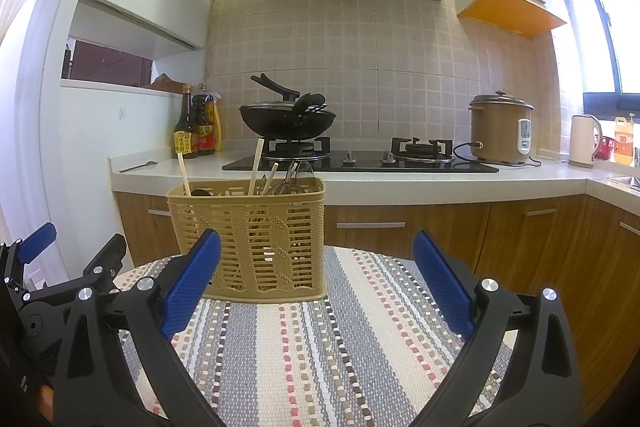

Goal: Organize utensils

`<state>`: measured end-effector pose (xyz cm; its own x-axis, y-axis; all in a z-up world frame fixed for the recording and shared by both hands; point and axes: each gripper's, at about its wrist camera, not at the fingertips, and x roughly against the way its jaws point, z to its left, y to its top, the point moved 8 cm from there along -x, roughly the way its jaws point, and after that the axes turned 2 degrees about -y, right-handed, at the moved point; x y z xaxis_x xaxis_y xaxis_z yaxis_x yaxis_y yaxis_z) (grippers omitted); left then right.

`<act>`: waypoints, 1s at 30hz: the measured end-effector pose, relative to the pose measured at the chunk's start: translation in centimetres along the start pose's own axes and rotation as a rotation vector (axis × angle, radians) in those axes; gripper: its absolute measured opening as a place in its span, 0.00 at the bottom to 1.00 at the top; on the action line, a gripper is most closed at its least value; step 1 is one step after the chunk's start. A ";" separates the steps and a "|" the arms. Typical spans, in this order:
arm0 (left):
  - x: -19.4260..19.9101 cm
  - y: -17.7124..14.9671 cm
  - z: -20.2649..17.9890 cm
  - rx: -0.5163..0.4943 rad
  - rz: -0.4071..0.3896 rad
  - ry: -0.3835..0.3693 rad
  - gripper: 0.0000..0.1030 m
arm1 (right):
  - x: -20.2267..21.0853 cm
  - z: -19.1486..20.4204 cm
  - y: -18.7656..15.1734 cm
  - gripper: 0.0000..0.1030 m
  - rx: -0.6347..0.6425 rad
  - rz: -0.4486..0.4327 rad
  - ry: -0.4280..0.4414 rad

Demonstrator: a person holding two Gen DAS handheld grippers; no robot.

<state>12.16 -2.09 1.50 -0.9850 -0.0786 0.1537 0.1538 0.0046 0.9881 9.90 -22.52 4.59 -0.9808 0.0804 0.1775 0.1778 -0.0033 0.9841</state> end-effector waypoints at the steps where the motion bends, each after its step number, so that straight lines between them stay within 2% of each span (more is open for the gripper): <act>1: 0.0 0.0 0.0 0.000 0.000 -0.001 0.92 | 0.0 0.0 0.0 0.90 0.000 0.001 0.001; 15: 0.0 0.0 0.0 -0.002 0.000 -0.002 0.92 | 0.0 0.0 0.0 0.92 -0.001 0.002 0.006; 30: -0.5 -0.2 1.1 0.059 0.023 0.015 0.93 | -0.4 -0.2 -0.2 0.92 0.002 0.019 0.010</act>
<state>12.50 -0.96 1.29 -0.9799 -0.0930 0.1765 0.1709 0.0651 0.9831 10.23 -22.73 4.29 -0.9779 0.0708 0.1967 0.1970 -0.0029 0.9804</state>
